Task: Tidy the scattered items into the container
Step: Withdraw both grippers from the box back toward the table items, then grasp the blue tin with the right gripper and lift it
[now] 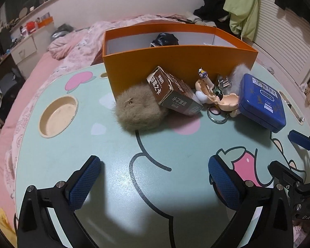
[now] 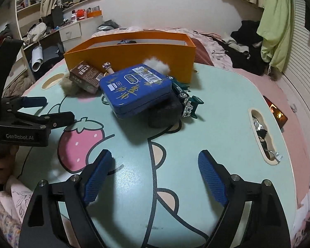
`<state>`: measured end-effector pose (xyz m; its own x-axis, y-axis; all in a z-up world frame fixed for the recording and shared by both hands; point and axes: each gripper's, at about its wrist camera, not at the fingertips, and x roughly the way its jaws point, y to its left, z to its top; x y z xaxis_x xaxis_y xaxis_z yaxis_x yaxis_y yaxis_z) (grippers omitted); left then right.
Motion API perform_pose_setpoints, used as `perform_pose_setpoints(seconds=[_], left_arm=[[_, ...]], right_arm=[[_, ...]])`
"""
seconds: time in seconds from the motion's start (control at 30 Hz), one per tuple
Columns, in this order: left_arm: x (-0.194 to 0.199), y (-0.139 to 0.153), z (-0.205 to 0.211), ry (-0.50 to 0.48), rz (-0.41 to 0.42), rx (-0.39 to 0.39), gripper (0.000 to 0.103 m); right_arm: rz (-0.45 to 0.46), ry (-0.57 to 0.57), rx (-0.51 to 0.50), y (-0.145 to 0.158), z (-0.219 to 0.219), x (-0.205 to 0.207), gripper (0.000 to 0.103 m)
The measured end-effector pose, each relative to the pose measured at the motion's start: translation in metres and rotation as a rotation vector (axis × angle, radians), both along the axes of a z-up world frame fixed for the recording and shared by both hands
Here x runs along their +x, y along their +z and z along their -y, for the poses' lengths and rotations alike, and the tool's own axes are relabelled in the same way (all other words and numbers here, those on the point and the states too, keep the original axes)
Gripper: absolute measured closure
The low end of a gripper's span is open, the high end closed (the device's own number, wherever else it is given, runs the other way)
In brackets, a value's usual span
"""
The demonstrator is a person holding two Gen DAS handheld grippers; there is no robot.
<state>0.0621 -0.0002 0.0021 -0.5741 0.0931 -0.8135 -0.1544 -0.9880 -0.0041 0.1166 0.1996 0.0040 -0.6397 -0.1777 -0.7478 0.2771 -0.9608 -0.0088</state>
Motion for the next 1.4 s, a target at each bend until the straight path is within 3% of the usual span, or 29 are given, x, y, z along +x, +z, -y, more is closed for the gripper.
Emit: perform_pose_setpoints(seconds=[0.23,0.4,0.6,0.7,0.9,0.97,1.0,1.17,1.4], left_arm=[[0.000,0.000,0.000,0.000,0.000,0.000,0.000],[0.001,0.002,-0.001,-0.001,0.002,0.005,0.000],[0.001,0.003,-0.001,-0.001,0.002,0.006,0.000],[0.001,0.003,-0.001,-0.001,0.002,0.006,0.000],[0.001,0.003,-0.001,-0.001,0.002,0.006,0.000],[0.001,0.003,-0.001,-0.001,0.002,0.006,0.000],[0.001,0.002,-0.001,-0.001,0.002,0.006,0.000],[0.001,0.002,0.000,-0.001,0.002,0.006,0.000],[0.003,0.004,0.001,0.022,-0.001,0.023,0.000]], right_arm=[[0.016,0.021,0.008,-0.007,0.004,0.000,0.008],[0.025,0.025,0.016,-0.005,0.007,-0.004,0.008],[-0.168,0.101,0.025,0.036,0.020,-0.009,0.008],[-0.209,0.161,0.070,0.042,0.030,-0.026,0.008],[-0.144,0.284,0.155,0.028,0.046,-0.056,0.008],[-0.138,0.296,0.160,0.024,0.048,-0.060,0.014],[-0.126,0.301,0.150,0.022,0.049,-0.060,0.036],[-0.108,0.286,0.086,0.025,0.043,-0.060,0.036],[-0.180,0.316,-0.144,0.057,0.025,-0.019,0.036]])
